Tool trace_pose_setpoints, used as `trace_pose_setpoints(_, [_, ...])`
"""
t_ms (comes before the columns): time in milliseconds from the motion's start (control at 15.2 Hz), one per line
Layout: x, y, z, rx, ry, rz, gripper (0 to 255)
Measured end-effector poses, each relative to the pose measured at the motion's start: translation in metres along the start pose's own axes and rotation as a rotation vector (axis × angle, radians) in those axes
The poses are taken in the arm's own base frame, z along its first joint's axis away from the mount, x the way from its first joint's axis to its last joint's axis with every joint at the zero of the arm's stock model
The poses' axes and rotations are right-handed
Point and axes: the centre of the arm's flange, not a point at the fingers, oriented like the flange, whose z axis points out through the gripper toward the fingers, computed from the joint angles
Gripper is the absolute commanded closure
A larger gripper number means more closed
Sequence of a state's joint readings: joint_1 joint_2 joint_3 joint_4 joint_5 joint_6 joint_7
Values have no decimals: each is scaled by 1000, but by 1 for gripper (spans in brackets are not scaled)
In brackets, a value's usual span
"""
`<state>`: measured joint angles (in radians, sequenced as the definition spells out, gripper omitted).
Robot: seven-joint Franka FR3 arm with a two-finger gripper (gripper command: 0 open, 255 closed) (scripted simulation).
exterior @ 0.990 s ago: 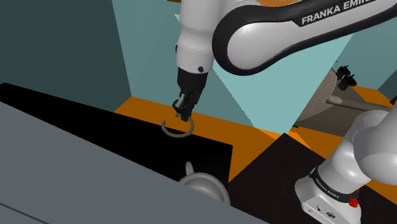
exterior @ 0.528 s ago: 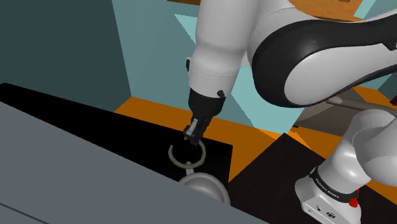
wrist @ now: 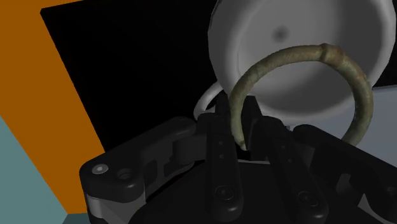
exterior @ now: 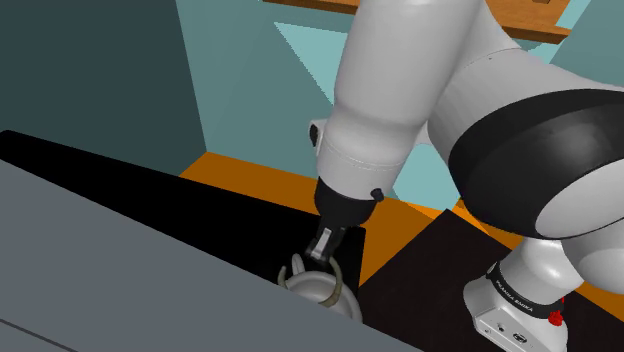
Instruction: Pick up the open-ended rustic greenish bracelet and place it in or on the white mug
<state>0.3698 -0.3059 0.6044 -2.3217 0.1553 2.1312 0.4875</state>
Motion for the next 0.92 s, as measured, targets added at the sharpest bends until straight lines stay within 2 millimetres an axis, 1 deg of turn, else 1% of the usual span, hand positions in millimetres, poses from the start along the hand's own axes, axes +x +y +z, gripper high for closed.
trace_pose_setpoints(594, [-5, -1, 45, 0, 2, 1, 255])
trace_pose_setpoints(924, [-5, -2, 45, 3, 16, 1, 255])
